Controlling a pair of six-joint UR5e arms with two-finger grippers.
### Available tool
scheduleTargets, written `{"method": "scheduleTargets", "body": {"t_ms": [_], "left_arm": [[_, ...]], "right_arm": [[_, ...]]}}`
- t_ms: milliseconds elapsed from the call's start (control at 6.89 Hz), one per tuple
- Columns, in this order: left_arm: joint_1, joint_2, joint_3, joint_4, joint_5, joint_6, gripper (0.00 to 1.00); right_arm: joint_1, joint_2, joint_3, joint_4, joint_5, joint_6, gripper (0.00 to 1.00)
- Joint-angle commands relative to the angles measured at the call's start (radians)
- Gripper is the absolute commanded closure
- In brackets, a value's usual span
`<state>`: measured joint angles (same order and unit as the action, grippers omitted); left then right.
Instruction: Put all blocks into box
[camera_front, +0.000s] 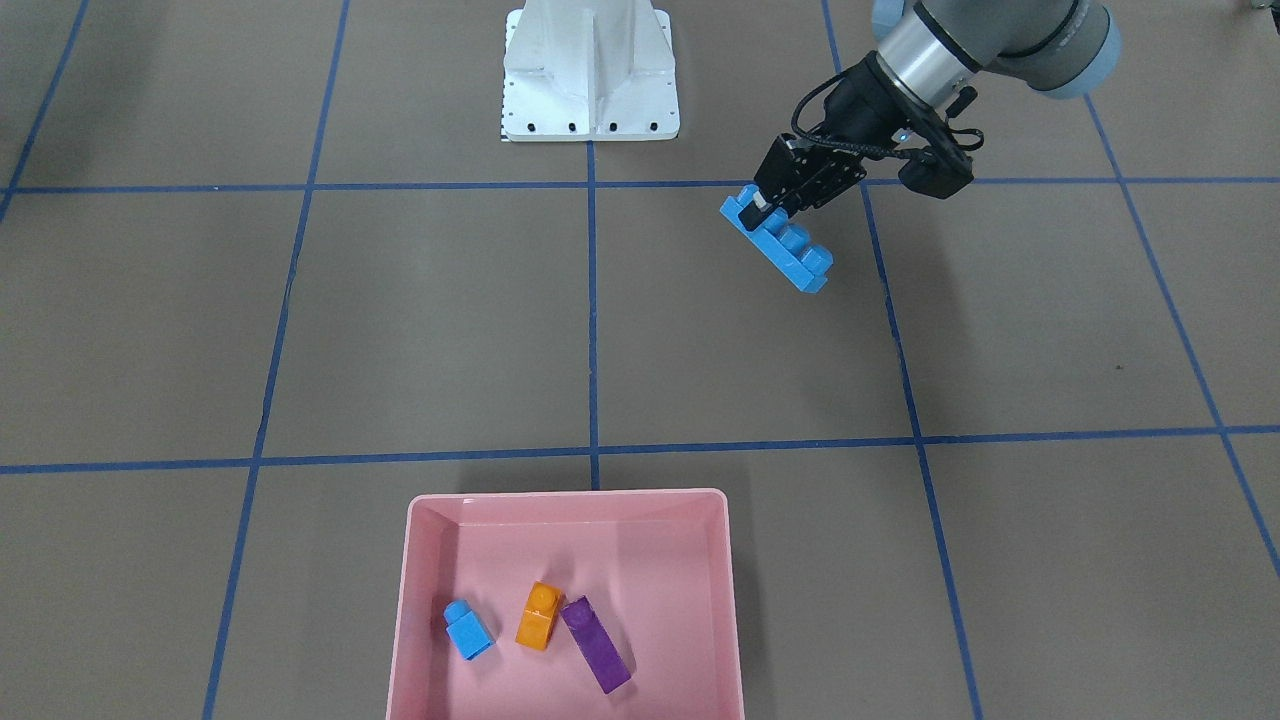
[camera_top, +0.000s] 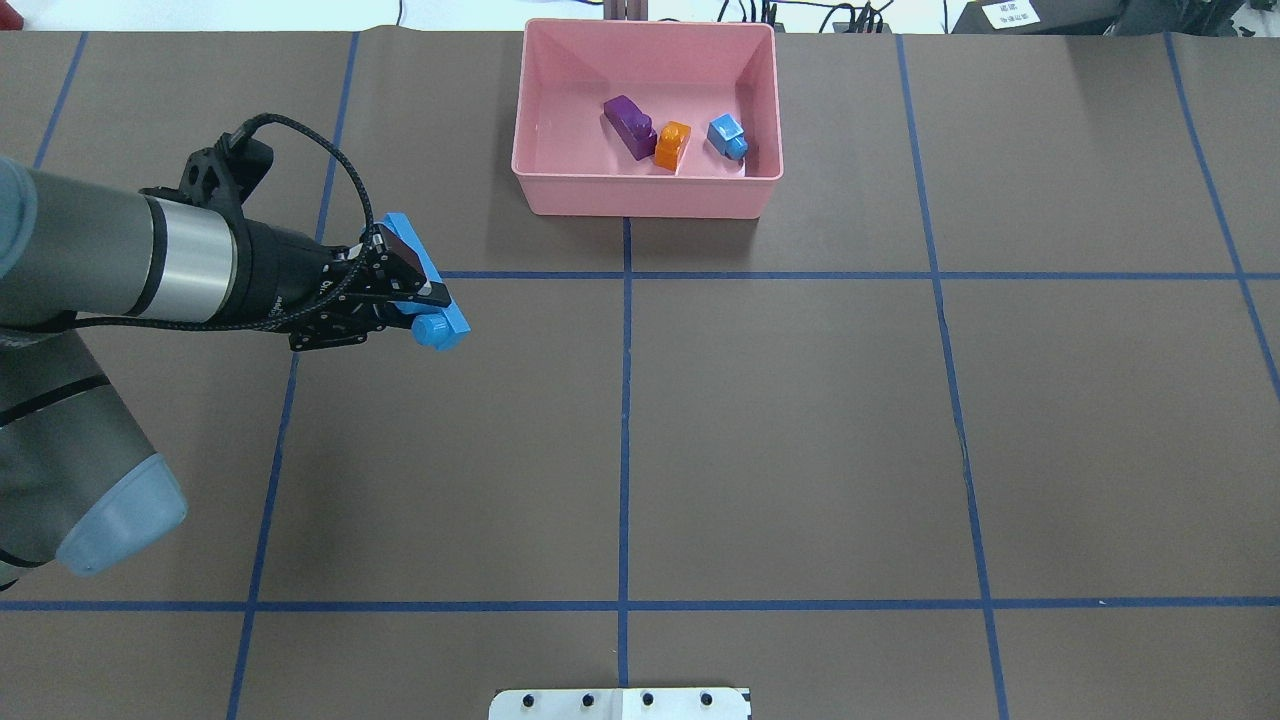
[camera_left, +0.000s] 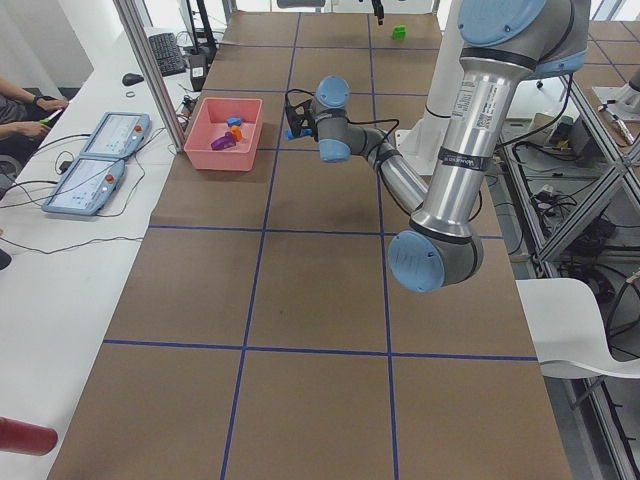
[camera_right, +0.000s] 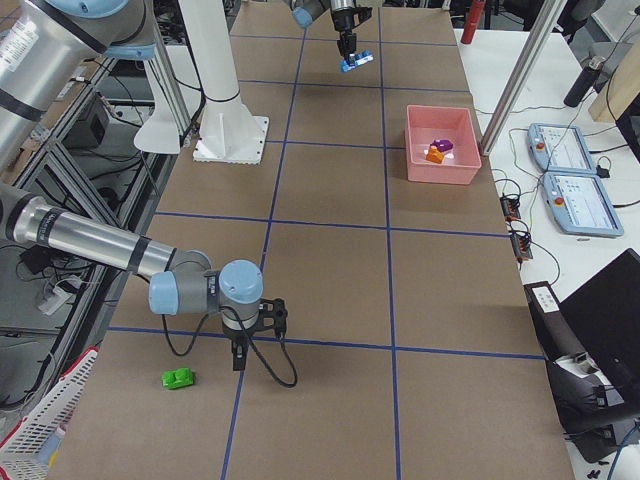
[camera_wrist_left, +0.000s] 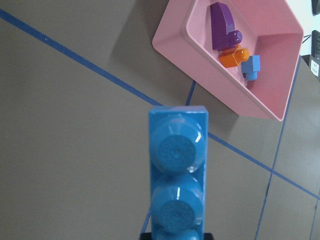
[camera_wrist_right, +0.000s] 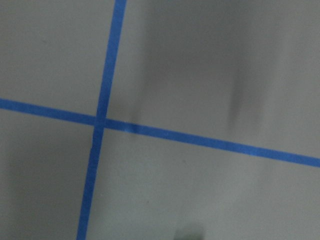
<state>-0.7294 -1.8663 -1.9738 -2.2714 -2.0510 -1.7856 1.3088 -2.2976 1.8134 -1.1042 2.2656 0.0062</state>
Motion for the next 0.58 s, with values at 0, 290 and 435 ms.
{"method": "scheduleTargets", "body": {"t_ms": [0, 290, 435], "left_arm": [[0.001, -0.005, 0.01, 0.001, 0.002, 0.0, 1.0], [0.002, -0.01, 0.029, 0.0, 0.002, 0.0, 1.0], [0.004, -0.02, 0.038, 0.0, 0.002, -0.001, 1.0]], "right_arm": [[-0.005, -0.048, -0.032, 0.035, -0.017, -0.003, 0.0], [-0.016, -0.066, -0.035, 0.143, -0.04, 0.137, 0.01], [-0.066, -0.063, -0.034, 0.153, -0.078, 0.205, 0.01]]}}
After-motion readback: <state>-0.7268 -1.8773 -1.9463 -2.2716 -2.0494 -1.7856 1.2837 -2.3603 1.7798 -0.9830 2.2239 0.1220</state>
